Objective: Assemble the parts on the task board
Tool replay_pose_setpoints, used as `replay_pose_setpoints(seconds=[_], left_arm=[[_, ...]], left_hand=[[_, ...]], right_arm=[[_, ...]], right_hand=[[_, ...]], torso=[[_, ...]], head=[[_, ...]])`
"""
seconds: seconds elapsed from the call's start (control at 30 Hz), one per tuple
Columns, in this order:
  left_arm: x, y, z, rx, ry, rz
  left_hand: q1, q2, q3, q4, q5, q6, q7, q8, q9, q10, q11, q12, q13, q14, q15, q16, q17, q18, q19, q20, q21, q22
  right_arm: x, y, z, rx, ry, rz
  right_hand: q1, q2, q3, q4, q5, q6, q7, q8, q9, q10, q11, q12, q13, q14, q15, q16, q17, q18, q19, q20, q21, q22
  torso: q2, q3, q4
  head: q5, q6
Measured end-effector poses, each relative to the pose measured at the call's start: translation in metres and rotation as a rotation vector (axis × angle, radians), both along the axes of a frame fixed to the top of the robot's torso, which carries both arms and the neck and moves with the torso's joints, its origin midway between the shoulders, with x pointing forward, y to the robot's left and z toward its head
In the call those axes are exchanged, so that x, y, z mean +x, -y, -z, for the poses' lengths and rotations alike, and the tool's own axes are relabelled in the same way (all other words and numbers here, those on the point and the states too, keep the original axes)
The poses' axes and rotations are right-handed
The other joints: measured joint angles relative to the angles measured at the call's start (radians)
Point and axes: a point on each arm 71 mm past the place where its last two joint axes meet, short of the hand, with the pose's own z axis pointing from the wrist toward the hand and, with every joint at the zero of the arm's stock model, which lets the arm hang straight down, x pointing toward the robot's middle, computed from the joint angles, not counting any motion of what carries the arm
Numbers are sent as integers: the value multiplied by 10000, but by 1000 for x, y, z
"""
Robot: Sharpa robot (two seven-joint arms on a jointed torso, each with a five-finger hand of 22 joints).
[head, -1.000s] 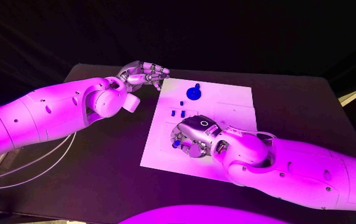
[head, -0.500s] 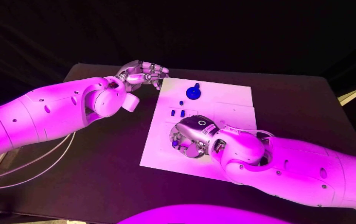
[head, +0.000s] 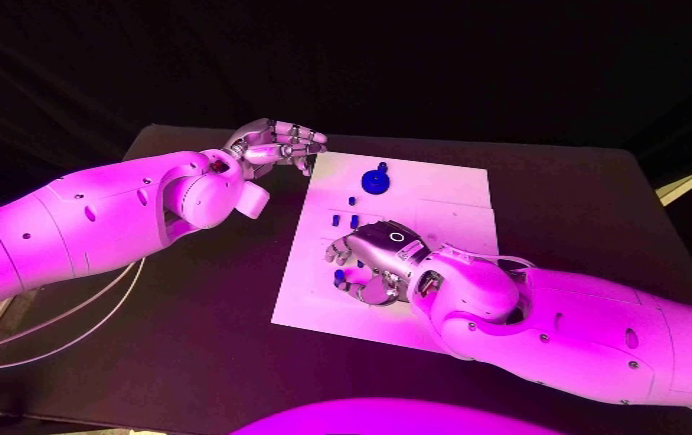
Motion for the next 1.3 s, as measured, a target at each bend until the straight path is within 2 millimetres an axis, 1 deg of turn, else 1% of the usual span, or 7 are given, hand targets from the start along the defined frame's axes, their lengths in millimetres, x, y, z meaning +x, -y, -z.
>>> replay_pose_setpoints(seconds=[0.23, 0.5, 0.63, 0.73, 0.97, 1.03, 1.3], left_arm=[[0, -2, 0, 15, 6, -62], [0, -6, 0, 24, 0, -145], [0, -6, 0, 13, -6, -165], [0, -7, 1, 9, -9, -189], [-2, -9, 3, -7, -14, -257], [-3, -9, 3, -25, -21, -248], [-6, -6, 7, -89, -101, -174]], left_hand=[[0, 0, 0, 0, 0, -1, 0, 0, -1, 0, 0, 0, 0, 0, 0, 0, -1, 1, 0, 0, 0, -17], [0, 0, 0, 1, 0, -15, 15, 0, -2, -1, 1, 1, 0, 0, 0, 0, -3, 0, 0, 0, 0, -19], [0, 0, 0, 0, 0, -15, 15, 0, -2, -1, 1, 0, 0, 0, 0, 0, -3, 0, 0, 0, 0, -19], [0, 0, 0, 0, 0, -15, 15, 0, -2, -1, 1, 1, 0, 0, 0, 0, -3, 0, 0, 0, 0, -19], [0, 0, 0, 0, 0, -16, 16, 0, -3, -1, 1, 1, 0, 0, 0, 0, -4, 0, 0, 0, 0, -20], [0, 0, 0, 1, 0, -16, 15, 0, -3, -2, 1, 1, 0, -1, 0, 0, -5, 1, 0, 0, 0, -20], [0, 0, 0, 1, 0, -16, 15, 0, -3, -1, 1, 1, 0, 0, 0, 0, -5, 0, -1, 0, 0, -22]], right_arm=[[-1, 8, -2, 68, 127, 94], [1, 35, -14, 164, 119, 558], [9, 65, -26, 815, -308, 1454], [20, 95, -37, 1475, -999, 2546], [35, 171, -48, 2371, -2684, 5207], [34, 184, -47, 2301, -3050, 5614], [19, 220, -37, 1381, -3544, 6653]], right_hand=[[1734, -440, -2263, 1988, 1, -694, -102, -114, -46, -1686, 123, 1537, 142, -428, 104, -446, -1139, 118, -90, 91, -1152, -222], [1734, -443, -2899, 2125, 252, -997, -259, -113, -45, -2202, 168, 2199, 142, -569, 175, -625, -1576, 238, -200, 126, -1556, -438], [1472, -178, -2895, 2123, 328, -491, 651, 306, 6, -1684, -98, 3139, 281, -312, -75, -358, -1239, 233, -48, -22, -899, -316], [1160, 135, -2885, 2125, 489, 396, 790, 802, 102, -592, -32, 3875, 438, 63, -119, 138, -478, 145, 130, -119, 691, -6], [1044, 242, -2623, 2063, 1285, 1254, 319, 1359, 243, 722, -496, 6002, 2390, 505, -609, 990, 968, -249, 577, -469, 3249, -4], [527, 230, -2625, 2061, 1355, 1395, 182, 1516, 444, 1405, -575, 8858, 6721, 509, -611, 1289, 1513, -252, 574, -471, 3796, -3], [34, 413, -2630, 2063, 1355, 1648, 169, 1851, 1011, 2956, -688, 12209, 11487, 594, -697, 2218, 2221, -478, 576, -474, 4964, -2]], torso=[[3, 6, -9], [-8, 12, -19], [-20, 1, -19], [-36, -4, -30], [-115, -31, -123], [-135, -37, -147], [-235, -42, -257]], head=[[-30, 24], [-131, 85], [-327, 163], [-560, 212], [-1197, 297], [-1316, 308], [-1629, 260]])
